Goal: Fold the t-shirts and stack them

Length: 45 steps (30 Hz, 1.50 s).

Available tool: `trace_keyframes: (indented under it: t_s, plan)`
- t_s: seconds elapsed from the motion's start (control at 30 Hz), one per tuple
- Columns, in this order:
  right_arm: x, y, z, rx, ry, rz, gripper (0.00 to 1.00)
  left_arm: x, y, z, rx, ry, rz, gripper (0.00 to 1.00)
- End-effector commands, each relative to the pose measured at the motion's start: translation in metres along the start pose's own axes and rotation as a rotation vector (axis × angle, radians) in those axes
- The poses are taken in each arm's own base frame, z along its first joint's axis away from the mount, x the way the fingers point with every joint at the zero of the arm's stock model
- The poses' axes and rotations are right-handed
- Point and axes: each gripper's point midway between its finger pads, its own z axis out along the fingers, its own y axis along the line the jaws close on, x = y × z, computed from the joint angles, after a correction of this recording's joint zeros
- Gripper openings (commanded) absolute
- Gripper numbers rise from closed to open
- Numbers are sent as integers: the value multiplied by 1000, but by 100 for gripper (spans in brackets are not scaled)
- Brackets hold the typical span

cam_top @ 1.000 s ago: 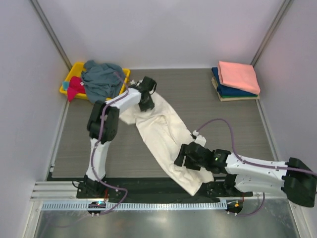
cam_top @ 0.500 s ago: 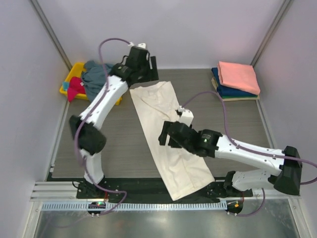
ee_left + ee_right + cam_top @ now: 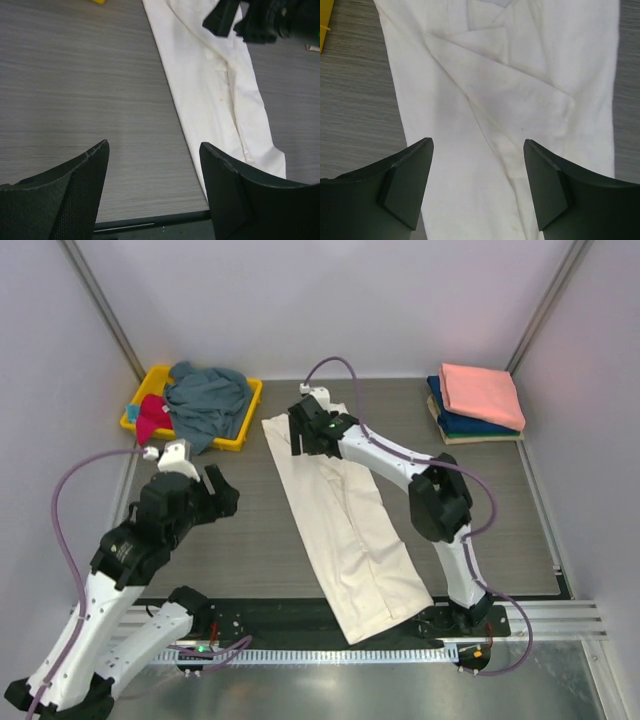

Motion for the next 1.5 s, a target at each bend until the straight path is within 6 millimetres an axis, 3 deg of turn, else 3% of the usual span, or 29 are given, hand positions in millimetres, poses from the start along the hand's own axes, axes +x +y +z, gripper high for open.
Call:
trace_keyframes:
  t_s: [0.0, 0.03, 0.07, 0.17, 0.27, 0.3, 0.37, 0.53, 0.57, 0.63, 0.83, 0.9, 1.0, 1.1, 1.13, 1.17, 1.23, 1.27, 1.3, 1.33, 1.37, 1.4, 1.47]
  plan:
    - [-14, 18, 35, -72, 7, -58, 78, 29, 2, -11, 95, -11, -95, 74]
    - [-29, 28, 39, -102, -17, -45, 78, 33, 6, -12, 98, -23, -102, 74]
    - [-27, 34, 47, -141, 1, -44, 78, 33, 9, -21, 118, -64, -115, 74]
    - [-21, 48, 75, -199, 29, -39, 78, 41, 26, -23, 67, -80, -124, 74]
    - [-14, 42, 108, -204, 54, -10, 78, 38, 25, -29, 92, -102, -110, 74]
    - [-21, 36, 113, -213, 49, 12, 78, 37, 26, -30, 89, -111, -109, 74]
    - [-10, 22, 136, -184, 80, 54, 78, 37, 27, -29, 81, -110, -107, 73]
    - [-19, -68, 184, -21, 80, 284, 77, 42, 26, -21, 60, -64, -87, 72]
    - [-15, -76, 194, -11, 83, 327, 76, 42, 26, -20, 59, -60, -84, 72]
    - [-29, -97, 201, 17, 49, 377, 76, 44, 26, -17, 48, -45, -80, 72]
    - [-49, -100, 213, -17, -20, 487, 78, 47, 26, -12, 34, -24, -75, 71]
    - [-55, -86, 212, -91, -23, 497, 79, 47, 26, -11, 31, -24, -74, 71]
    - [-68, -61, 199, -215, -25, 466, 82, 46, 26, -12, 31, -24, -74, 71]
    - [-89, -49, 172, -291, -47, 408, 86, 47, 27, -9, 20, -19, -73, 71]
    - [-112, -46, 148, -323, -86, 381, 87, 48, 28, -7, 11, -16, -79, 71]
    - [-122, -44, 136, -341, -104, 368, 88, 48, 27, -5, 8, -11, -80, 71]
    - [-130, -43, 112, -354, -112, 339, 89, 52, 19, 1, 24, 28, -103, 71]
    - [-161, -46, 68, -371, -182, 317, 90, 55, 15, 4, 37, 45, -115, 71]
    - [-145, -57, 66, -319, -153, 315, 90, 56, 9, 9, 52, 59, -129, 71]
    - [-144, -63, 52, -298, -157, 313, 91, 62, 5, 14, 56, 94, -138, 71]
    - [-171, -69, -1, -304, -236, 308, 91, 71, 0, 19, 71, 140, -163, 70]
    - [-136, -80, 3, -256, -166, 307, 91, 74, -6, 24, 88, 157, -176, 70]
    - [-120, -102, -27, -181, -169, 328, 91, 89, -11, 34, 86, 225, -196, 69]
